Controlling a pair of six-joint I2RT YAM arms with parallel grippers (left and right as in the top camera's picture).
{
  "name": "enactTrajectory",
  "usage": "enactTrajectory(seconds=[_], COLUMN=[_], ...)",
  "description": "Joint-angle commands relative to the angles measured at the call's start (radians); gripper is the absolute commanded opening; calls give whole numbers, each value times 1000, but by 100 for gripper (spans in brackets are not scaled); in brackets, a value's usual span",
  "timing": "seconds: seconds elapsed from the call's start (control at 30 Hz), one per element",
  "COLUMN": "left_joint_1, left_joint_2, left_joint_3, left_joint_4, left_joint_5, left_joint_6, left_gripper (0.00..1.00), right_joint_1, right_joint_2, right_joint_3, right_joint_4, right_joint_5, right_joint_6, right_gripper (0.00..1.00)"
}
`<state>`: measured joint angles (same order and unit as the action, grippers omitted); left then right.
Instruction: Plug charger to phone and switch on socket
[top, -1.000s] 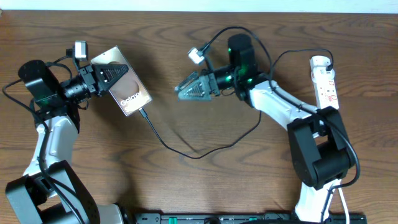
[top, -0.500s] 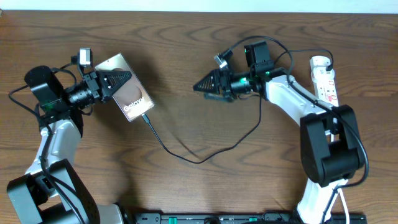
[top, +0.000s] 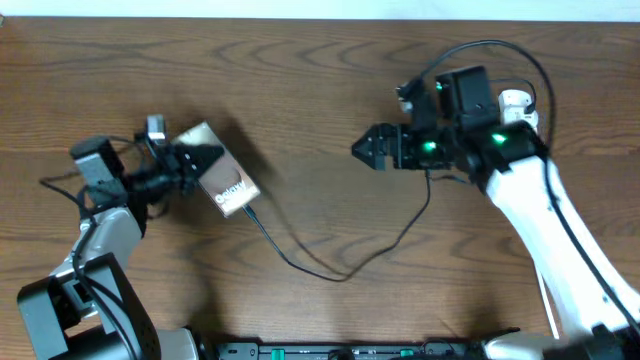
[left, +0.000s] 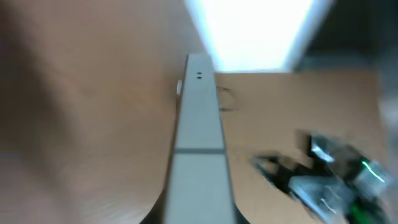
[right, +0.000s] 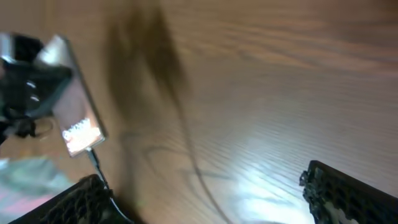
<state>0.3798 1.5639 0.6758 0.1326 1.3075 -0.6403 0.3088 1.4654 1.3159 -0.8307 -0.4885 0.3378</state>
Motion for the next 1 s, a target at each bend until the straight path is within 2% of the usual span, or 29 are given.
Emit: enactTrajectory(seconds=[0.0,0.1,0.43,0.97], left_joint_1=[-44,-81,-124,-124], left_joint_2=[-1,-1,0,1], left_joint_3=[-7,-7,-7,-7], left_joint_4=[-180,-259,-388,-496], left_joint_5=[-336,-465,-665,-665], left_joint_6=[180,195,168,111], left_gripper=[7,7,7,7], right_joint_1=[-6,-6,-6,-6], right_joint_2=[-65,-94,-89,-89], right_joint_3=[11,11,11,11], right_joint_4=[-35,-57,-106,-105], right_joint_5=[168,192,225,229], right_joint_6=[-21,-21,-21,-21], right_gripper=[99,99,99,99])
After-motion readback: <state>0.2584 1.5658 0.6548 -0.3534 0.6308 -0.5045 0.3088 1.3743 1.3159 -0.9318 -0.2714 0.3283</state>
